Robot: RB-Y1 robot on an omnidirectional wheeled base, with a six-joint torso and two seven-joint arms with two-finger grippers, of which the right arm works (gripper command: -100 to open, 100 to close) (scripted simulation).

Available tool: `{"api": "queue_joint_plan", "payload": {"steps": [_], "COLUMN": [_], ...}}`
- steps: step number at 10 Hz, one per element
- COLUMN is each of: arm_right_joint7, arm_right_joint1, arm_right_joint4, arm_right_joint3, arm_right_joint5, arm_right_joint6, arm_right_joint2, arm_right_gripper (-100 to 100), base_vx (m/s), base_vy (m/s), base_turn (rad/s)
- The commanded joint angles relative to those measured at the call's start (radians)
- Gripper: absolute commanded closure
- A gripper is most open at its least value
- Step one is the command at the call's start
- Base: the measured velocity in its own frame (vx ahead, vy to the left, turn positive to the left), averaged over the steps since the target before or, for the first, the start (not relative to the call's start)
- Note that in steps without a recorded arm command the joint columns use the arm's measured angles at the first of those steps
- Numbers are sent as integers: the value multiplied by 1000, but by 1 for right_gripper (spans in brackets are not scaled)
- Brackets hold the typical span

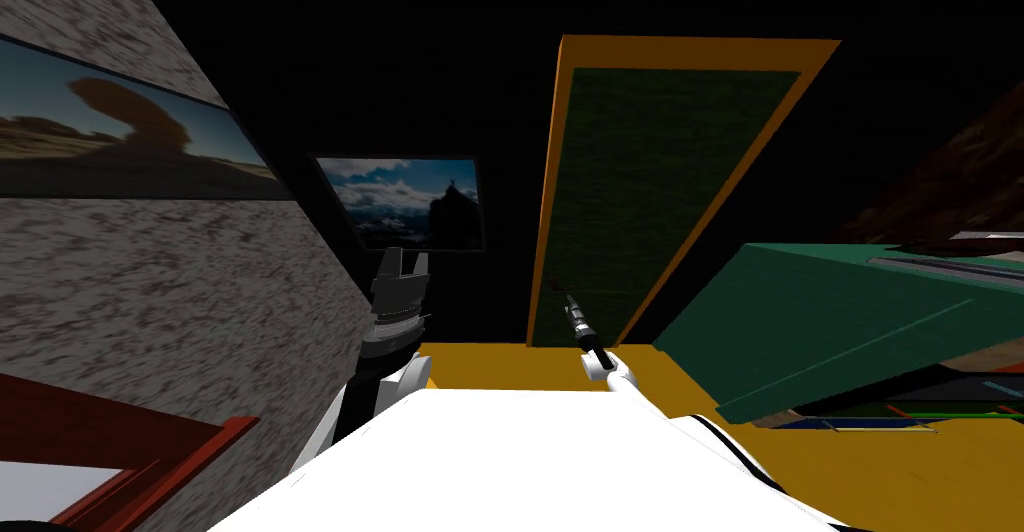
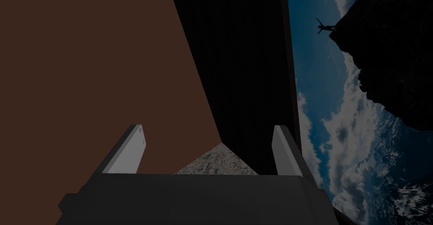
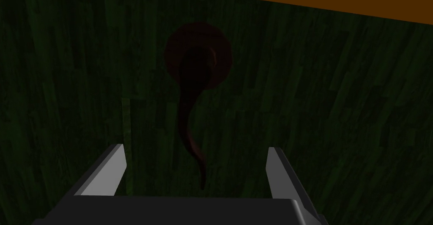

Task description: Pull the door open

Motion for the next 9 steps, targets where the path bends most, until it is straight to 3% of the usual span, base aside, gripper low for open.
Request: {"api": "queue_joint_plan", "payload": {"steps": [1,2,4,5,6,7,8,9], "arm_right_joint7": [-26,-33,-33,-55,-55,-62,-80,-80], "arm_right_joint1": [14,20,20,39,39,45,61,61], "arm_right_joint4": [22,27,27,41,41,46,57,57], "arm_right_joint3": [-12,-17,-17,-30,-30,-34,-45,-45], "arm_right_joint5": [-10,-13,-13,-23,-23,-26,-34,-34], "arm_right_joint6": [-28,-36,-36,-58,-58,-65,-83,-83], "arm_right_joint2": [-32,-43,-43,-74,-74,-84,-109,-109], "arm_right_gripper": [-100,-100,-100,-100,-100,-100,-100,-100], "base_vx": [204,172,48,79,109,98,189,164], "base_vy": [61,61,23,27,25,24,35,40], "base_turn": [212,123,-8,201,106,66,171,98]}}
